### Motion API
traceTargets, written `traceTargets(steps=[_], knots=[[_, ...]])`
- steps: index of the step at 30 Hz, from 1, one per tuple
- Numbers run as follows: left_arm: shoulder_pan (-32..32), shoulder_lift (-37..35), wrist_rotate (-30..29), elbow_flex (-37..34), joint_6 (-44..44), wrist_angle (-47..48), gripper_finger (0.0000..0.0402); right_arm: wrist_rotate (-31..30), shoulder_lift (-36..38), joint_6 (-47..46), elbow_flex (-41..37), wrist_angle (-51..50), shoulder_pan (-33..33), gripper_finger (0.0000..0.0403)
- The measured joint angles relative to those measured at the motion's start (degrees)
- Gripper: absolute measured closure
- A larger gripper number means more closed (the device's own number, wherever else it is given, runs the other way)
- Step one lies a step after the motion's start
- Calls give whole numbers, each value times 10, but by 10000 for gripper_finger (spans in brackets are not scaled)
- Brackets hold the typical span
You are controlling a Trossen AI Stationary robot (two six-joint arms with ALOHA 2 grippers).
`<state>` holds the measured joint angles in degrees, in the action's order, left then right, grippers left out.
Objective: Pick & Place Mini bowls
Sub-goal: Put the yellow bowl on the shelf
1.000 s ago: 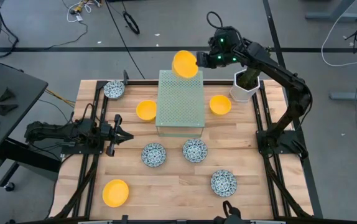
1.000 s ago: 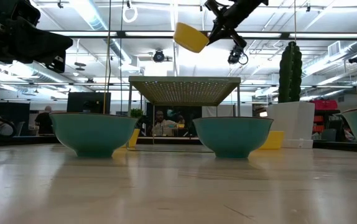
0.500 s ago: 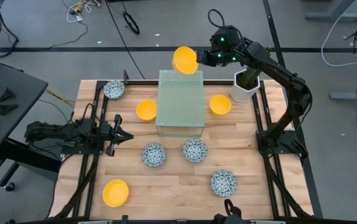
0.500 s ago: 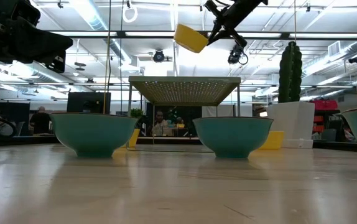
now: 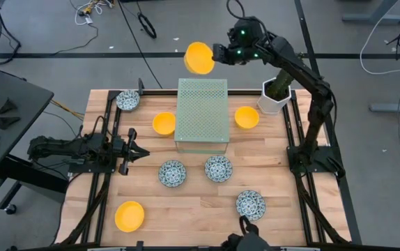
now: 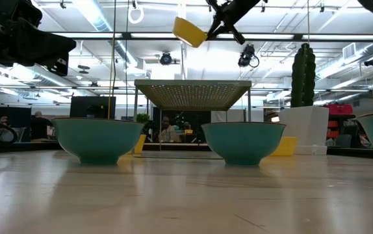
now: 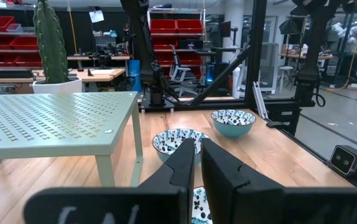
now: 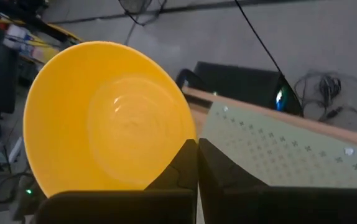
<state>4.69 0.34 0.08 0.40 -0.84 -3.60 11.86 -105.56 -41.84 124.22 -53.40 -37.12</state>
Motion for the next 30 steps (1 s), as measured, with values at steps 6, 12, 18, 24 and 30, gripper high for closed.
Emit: traceTargets(steps=[6, 12, 18, 24, 30], knots=[[0, 0, 0, 0, 0, 0, 367, -2, -18, 3, 0, -49, 2, 403], [0, 0, 0, 0, 0, 0, 367, -4, -42, 18, 0, -102, 5, 403], [0, 0, 0, 0, 0, 0, 367, -4, -71, 28, 0, -128, 7, 403], [0, 0, 0, 0, 0, 0, 367, -5, -93, 44, 0, -157, 7, 403], [0, 0, 0, 0, 0, 0, 367, -32, -104, 63, 0, -178, 7, 403]])
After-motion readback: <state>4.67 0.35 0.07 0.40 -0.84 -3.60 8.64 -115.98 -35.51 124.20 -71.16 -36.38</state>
